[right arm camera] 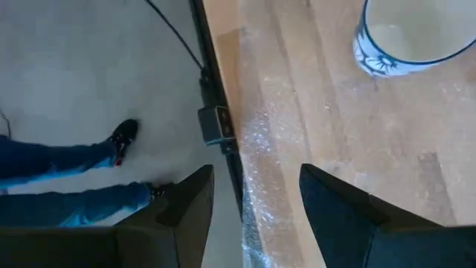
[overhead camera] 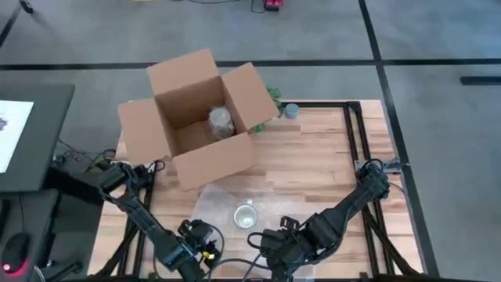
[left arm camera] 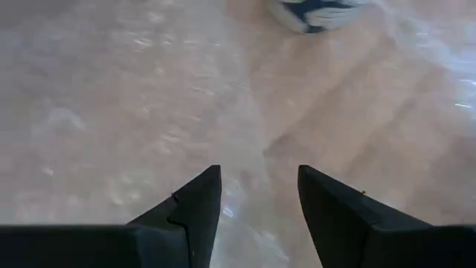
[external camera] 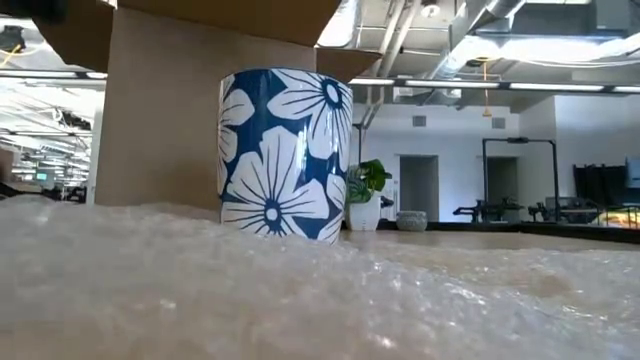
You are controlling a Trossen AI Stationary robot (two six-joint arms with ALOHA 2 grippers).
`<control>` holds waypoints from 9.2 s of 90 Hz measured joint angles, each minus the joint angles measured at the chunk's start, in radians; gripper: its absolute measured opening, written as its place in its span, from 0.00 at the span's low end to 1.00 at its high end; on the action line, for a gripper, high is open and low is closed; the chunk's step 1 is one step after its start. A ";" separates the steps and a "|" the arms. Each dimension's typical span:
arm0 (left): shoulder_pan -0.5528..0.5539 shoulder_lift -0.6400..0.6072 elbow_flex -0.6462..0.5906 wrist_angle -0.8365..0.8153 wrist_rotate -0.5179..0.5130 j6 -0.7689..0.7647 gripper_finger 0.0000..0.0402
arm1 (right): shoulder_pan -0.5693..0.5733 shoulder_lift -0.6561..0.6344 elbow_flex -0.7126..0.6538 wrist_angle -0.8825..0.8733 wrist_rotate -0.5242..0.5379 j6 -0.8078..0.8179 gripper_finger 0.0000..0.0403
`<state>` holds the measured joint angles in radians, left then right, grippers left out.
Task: Wrap mug
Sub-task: Wrap the blue mug with the bubble wrap
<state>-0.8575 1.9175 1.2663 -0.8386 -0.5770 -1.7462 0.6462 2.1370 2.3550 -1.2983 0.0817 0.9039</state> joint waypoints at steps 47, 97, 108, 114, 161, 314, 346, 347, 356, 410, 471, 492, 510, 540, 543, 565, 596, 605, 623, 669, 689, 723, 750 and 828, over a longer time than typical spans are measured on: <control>0.062 0.000 -0.072 0.162 0.089 0.088 0.03 | 0.033 -0.027 0.000 -0.049 0.037 -0.014 0.46; 0.014 -0.004 0.193 -0.150 0.092 0.093 0.00 | 0.044 -0.027 0.001 -0.049 0.051 0.083 0.46; 0.013 -0.004 0.250 -0.216 0.066 0.123 0.00 | 0.043 -0.027 0.001 -0.049 0.052 0.094 0.46; 0.013 -0.004 0.279 -0.246 0.050 0.142 0.00 | 0.043 -0.027 0.001 -0.050 0.052 0.099 0.46; 0.009 -0.040 0.396 -0.384 -0.092 0.195 0.00 | 0.043 -0.026 -0.004 -0.040 0.078 0.131 0.46; -0.216 0.013 -0.021 0.211 0.185 0.744 0.35 | 0.065 -0.020 -0.023 0.074 0.177 0.172 0.46; -0.195 0.025 -0.020 0.149 0.188 0.656 0.06 | 0.067 -0.020 -0.023 0.073 0.158 0.177 0.46; -0.195 0.025 -0.020 0.150 0.188 0.652 0.05 | 0.067 -0.020 -0.023 0.073 0.157 0.177 0.46; -0.194 0.020 -0.013 0.139 0.187 0.614 0.01 | 0.067 -0.020 -0.023 0.073 0.155 0.173 0.46; -0.271 -0.092 0.102 0.036 -0.324 0.181 0.00 | 0.065 -0.020 -0.023 0.073 0.159 0.162 0.46; -0.094 -0.159 0.102 0.641 -0.516 0.789 0.00 | 0.025 -0.040 -0.023 0.173 0.267 0.123 0.46; -0.070 -0.168 0.102 0.669 -0.380 0.867 0.00 | 0.040 -0.081 -0.023 0.145 0.311 0.127 0.46; -0.070 -0.166 0.100 0.295 0.004 0.549 0.00 | 0.056 -0.084 -0.023 0.138 0.311 0.127 0.46; -0.111 -0.166 -0.015 0.157 0.358 0.402 0.10 | 0.059 -0.076 -0.023 0.121 0.310 0.119 0.46; -0.114 -0.166 -0.020 0.153 0.383 0.379 0.11 | 0.059 -0.076 -0.023 0.121 0.310 0.119 0.46; -0.142 -0.166 -0.049 0.141 0.438 0.298 0.18 | 0.060 -0.076 -0.023 0.119 0.308 0.116 0.46; -0.167 -0.166 -0.130 0.202 0.339 0.416 0.53 | 0.058 -0.076 -0.023 0.118 0.306 0.116 0.46; -0.168 -0.163 -0.157 0.196 0.323 0.482 0.54 | 0.058 -0.076 -0.023 0.118 0.305 0.116 0.46; -0.168 -0.114 -0.155 0.215 0.282 0.578 0.47 | 0.058 -0.076 -0.023 0.117 0.304 0.117 0.46; -0.174 -0.053 -0.054 0.131 0.286 0.515 0.02 | 0.043 -0.076 -0.023 0.105 0.293 0.120 0.46; -0.196 -0.062 0.015 0.061 0.243 0.477 0.00 | 0.038 -0.076 -0.023 0.082 0.283 0.118 0.46; -0.224 -0.078 0.015 0.088 0.097 0.318 0.02 | 0.033 -0.076 -0.023 0.076 0.281 0.089 0.46; -0.214 -0.079 0.006 0.112 0.066 0.336 0.06 | 0.032 -0.076 -0.023 0.082 0.281 0.090 0.46; -0.211 -0.071 0.004 0.078 0.057 0.301 0.02 | 0.033 0.031 -0.023 0.258 0.147 0.097 0.46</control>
<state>-1.0687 1.8462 1.2705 -0.7609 -0.5205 -1.4452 0.6793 2.1685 2.3325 -1.0403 0.2291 1.0010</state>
